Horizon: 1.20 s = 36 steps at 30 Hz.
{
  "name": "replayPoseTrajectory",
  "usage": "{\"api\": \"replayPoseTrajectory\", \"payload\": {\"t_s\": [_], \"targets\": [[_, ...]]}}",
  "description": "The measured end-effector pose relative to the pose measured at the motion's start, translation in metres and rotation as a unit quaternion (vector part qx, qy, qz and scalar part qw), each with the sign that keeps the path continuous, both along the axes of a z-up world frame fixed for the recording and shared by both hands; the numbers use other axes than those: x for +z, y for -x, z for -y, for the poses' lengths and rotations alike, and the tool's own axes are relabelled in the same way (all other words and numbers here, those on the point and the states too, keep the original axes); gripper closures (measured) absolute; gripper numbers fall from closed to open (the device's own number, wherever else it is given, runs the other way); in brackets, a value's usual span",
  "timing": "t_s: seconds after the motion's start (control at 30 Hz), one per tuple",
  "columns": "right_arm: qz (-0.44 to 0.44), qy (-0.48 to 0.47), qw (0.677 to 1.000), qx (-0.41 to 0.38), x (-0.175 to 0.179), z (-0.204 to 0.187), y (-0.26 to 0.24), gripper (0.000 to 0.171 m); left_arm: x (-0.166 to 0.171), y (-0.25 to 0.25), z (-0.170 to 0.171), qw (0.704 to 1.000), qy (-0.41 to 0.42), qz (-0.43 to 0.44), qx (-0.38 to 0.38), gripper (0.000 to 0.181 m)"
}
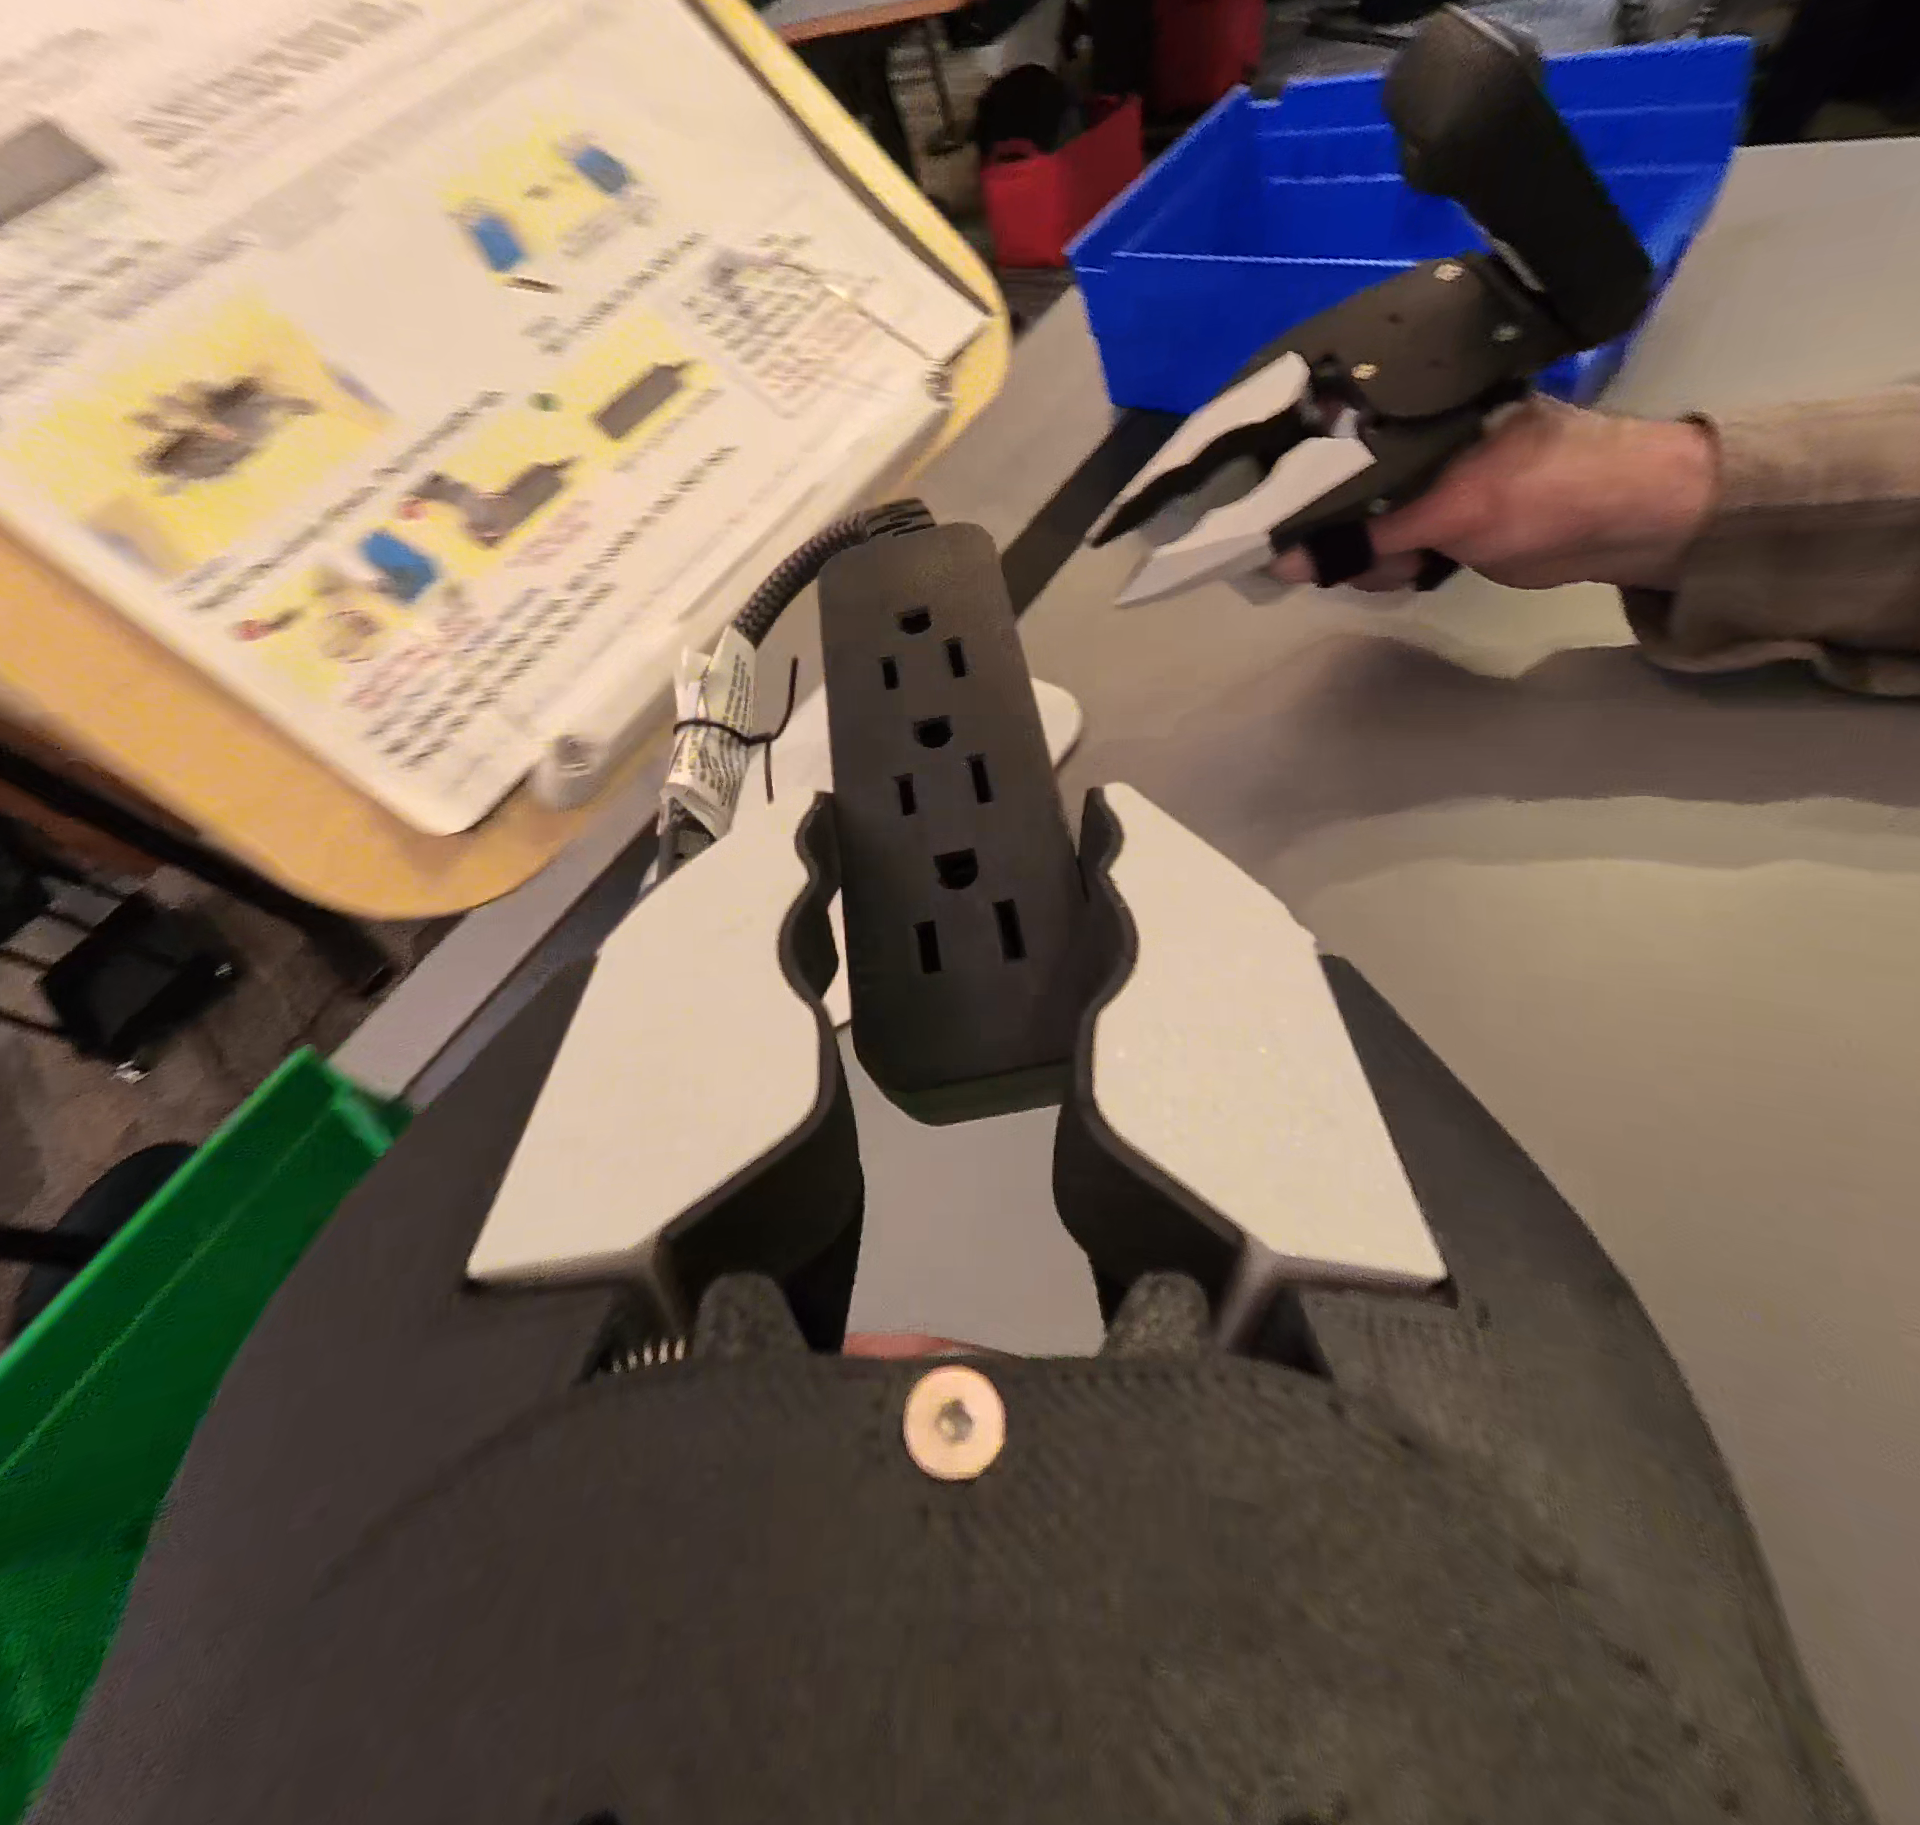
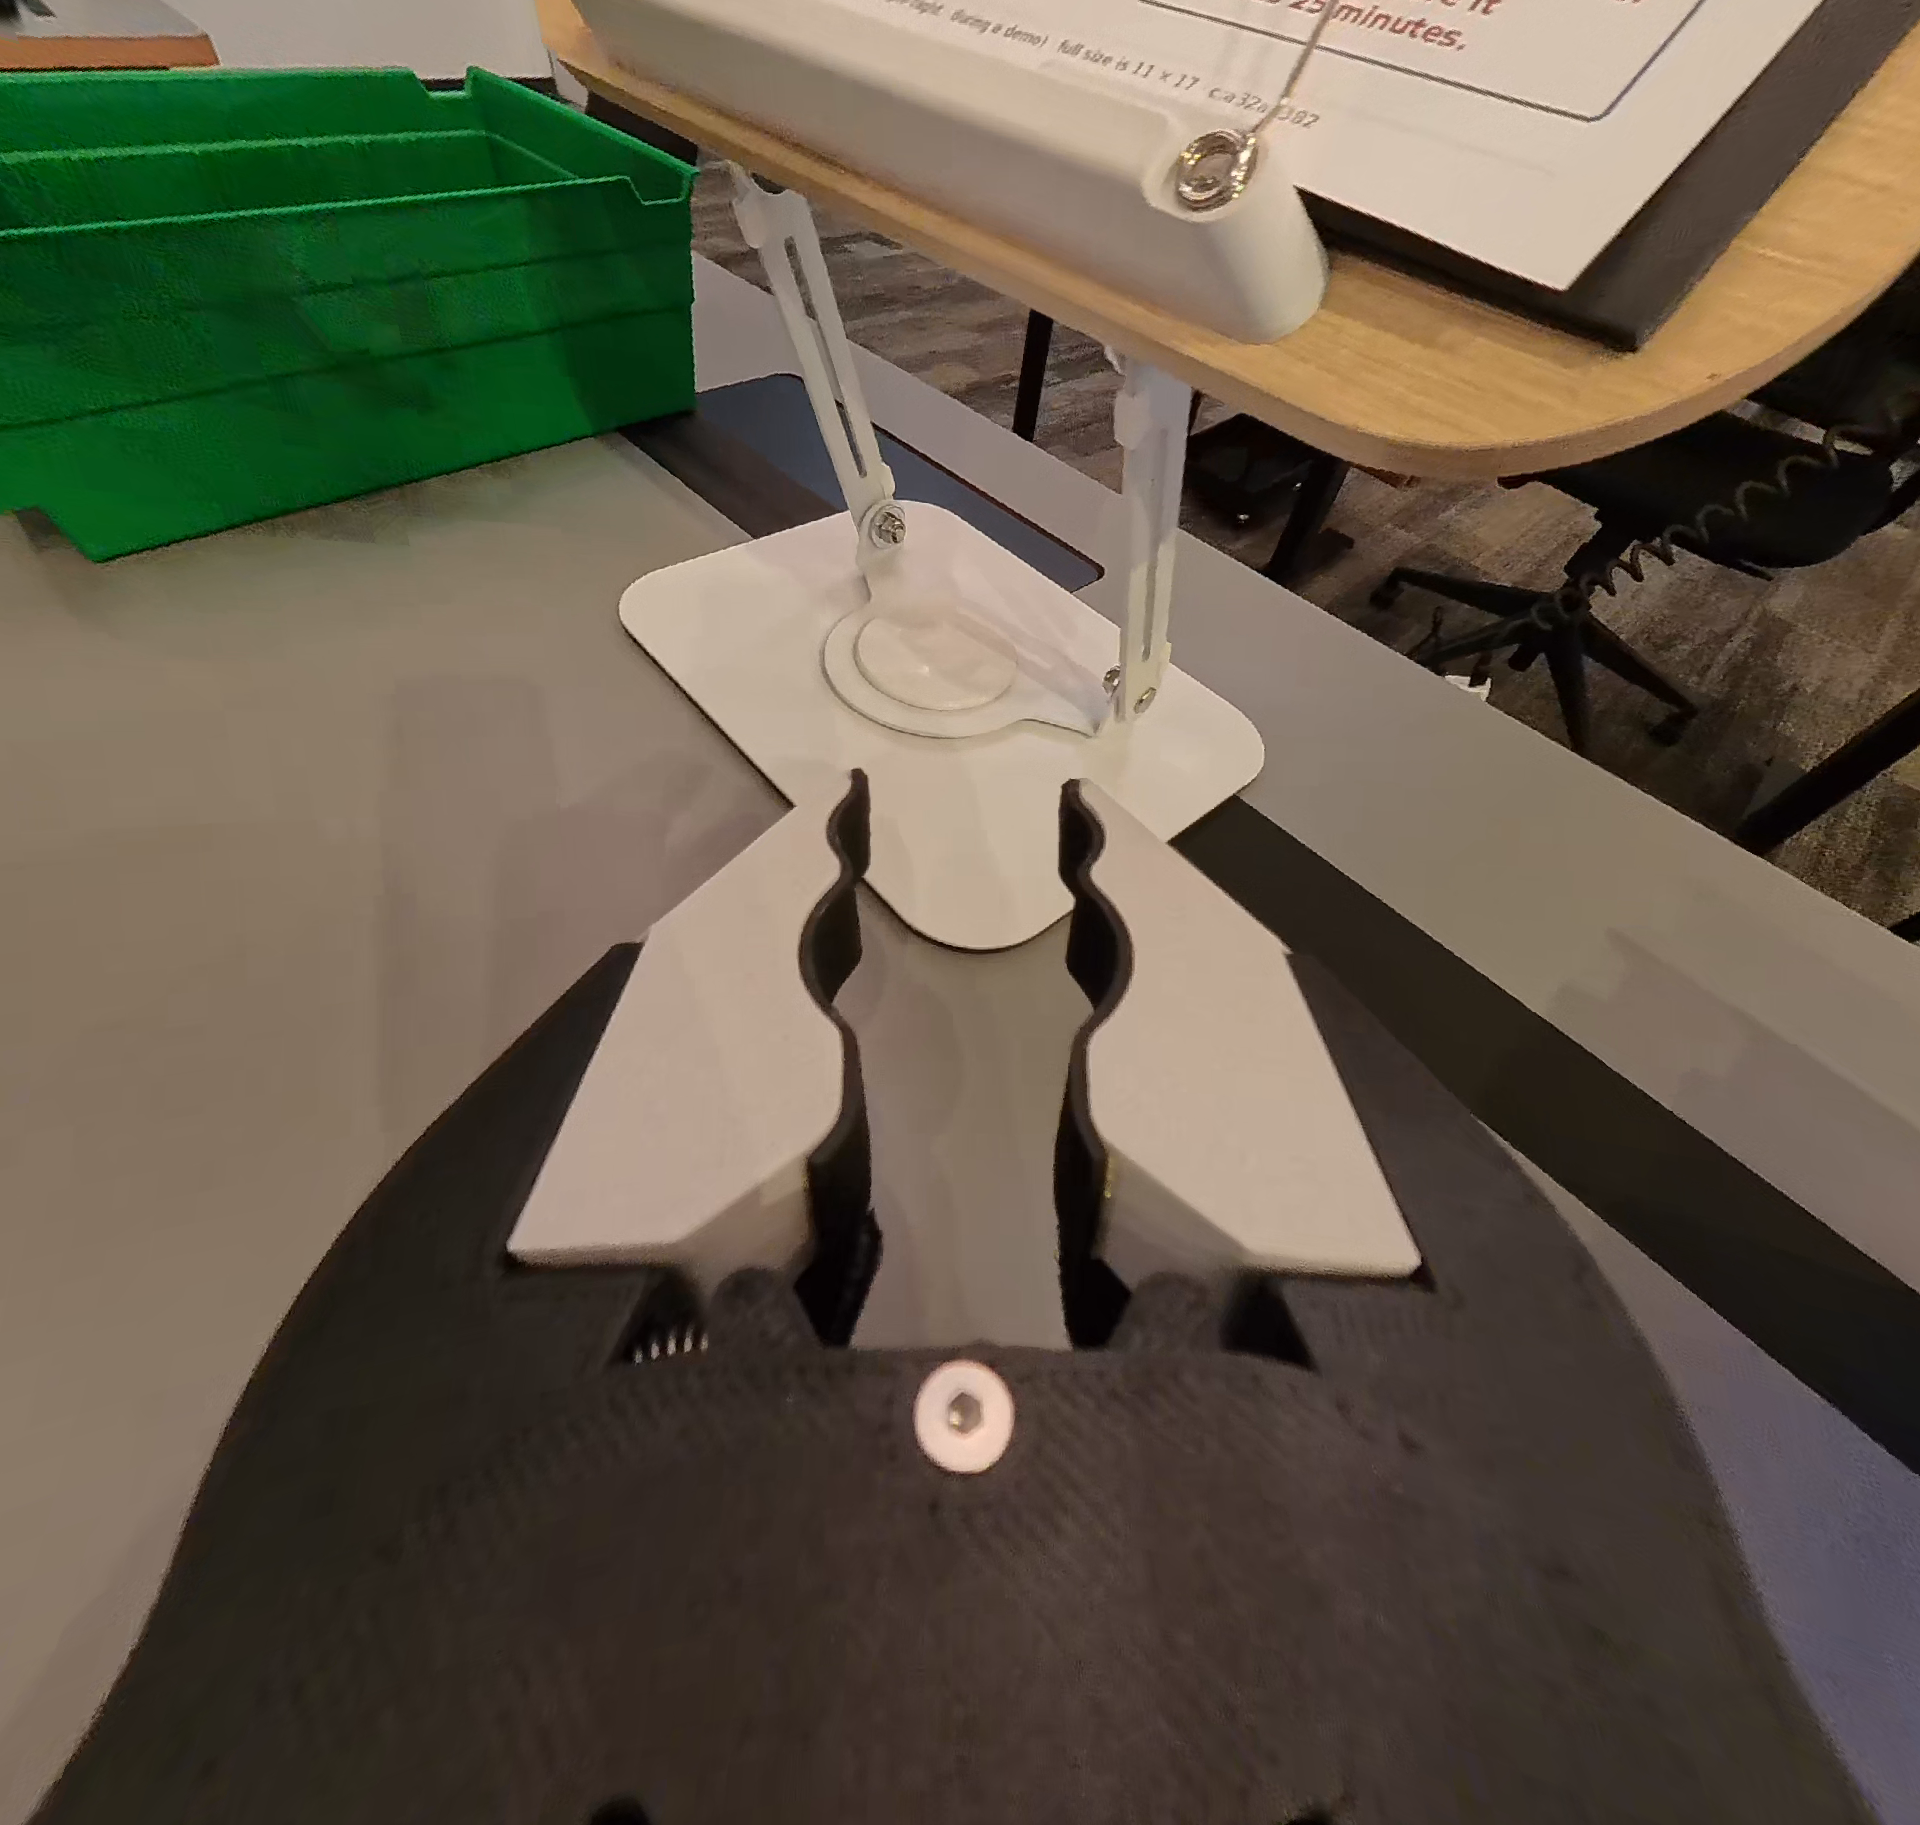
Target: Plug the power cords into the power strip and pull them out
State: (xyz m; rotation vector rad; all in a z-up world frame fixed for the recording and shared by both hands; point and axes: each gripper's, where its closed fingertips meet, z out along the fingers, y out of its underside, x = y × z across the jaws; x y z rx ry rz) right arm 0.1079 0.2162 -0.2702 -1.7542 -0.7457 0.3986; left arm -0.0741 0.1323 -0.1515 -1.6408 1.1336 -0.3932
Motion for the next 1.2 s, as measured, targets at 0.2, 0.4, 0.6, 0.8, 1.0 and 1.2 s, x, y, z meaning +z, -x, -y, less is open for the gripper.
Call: {"api": "replayPoseTrajectory", "payload": {"t_s": [0.2, 0.4, 0.6, 0.8, 1.0, 1.2], "targets": [[-0.009, 0.001, 1.000, -0.020, 0.002, -0.006, -0.014, 0.137, -0.069, -0.060, 0.010, 0.995, 0.061, -0.036, -0.064, 0.138], [-0.023, 0.005, 0.999, -0.036, 0.004, -0.012, -0.027, 0.137, -0.130, -0.092, 0.016, 0.987, 0.109, -0.069, -0.092, 0.138], [-0.024, 0.009, 0.999, -0.035, 0.001, -0.014, -0.028, 0.137, -0.163, -0.106, 0.025, 0.982, 0.113, -0.109, -0.102, 0.138], [-0.020, 0.010, 0.999, -0.032, -0.001, -0.014, -0.026, 0.137, -0.180, -0.106, 0.028, 0.978, 0.098, -0.155, -0.097, 0.138], [-0.015, 0.010, 0.999, -0.027, -0.002, -0.012, -0.023, 0.137, -0.197, -0.099, 0.037, 0.969, 0.132, -0.185, -0.094, 0.139], [-0.014, 0.012, 1.000, -0.026, -0.003, -0.012, -0.022, 0.136, -0.200, -0.100, 0.042, 0.969, 0.169, -0.168, -0.069, 0.140]]}}
